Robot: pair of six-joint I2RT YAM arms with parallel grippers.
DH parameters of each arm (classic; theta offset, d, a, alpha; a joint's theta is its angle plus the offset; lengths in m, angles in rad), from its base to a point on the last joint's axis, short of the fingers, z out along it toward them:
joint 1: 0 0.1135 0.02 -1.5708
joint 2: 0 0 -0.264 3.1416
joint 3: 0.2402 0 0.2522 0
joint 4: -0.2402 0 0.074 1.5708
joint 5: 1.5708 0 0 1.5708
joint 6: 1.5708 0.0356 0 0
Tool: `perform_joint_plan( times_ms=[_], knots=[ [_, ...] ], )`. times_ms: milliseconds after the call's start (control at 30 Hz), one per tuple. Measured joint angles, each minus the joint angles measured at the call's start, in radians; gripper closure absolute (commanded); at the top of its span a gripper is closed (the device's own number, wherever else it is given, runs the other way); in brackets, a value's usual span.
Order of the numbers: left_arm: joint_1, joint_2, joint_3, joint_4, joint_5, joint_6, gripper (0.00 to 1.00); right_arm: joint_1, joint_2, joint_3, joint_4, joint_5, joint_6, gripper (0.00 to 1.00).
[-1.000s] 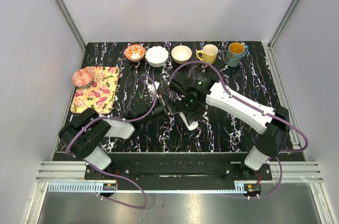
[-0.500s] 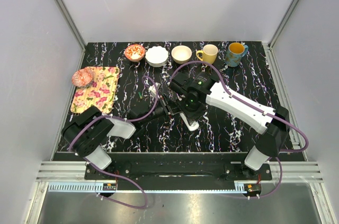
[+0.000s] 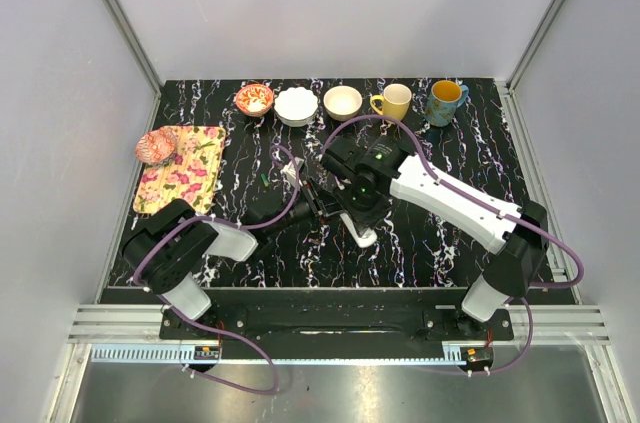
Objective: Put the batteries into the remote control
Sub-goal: Load the battery cover into the remote control.
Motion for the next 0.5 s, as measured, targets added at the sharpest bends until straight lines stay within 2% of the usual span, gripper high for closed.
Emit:
perform_joint_plan(
  times_ms=[200,500],
  knots=[
    [-0.002,0.000,0.002,0.000,0.000,-0.004,1.00,-0.001,-0.006,-0.003,0.001,0.000,0.000,0.77],
    [-0.002,0.000,0.006,0.000,0.002,-0.010,1.00,-0.003,-0.016,-0.003,0.002,0.000,0.000,0.68]
  ],
)
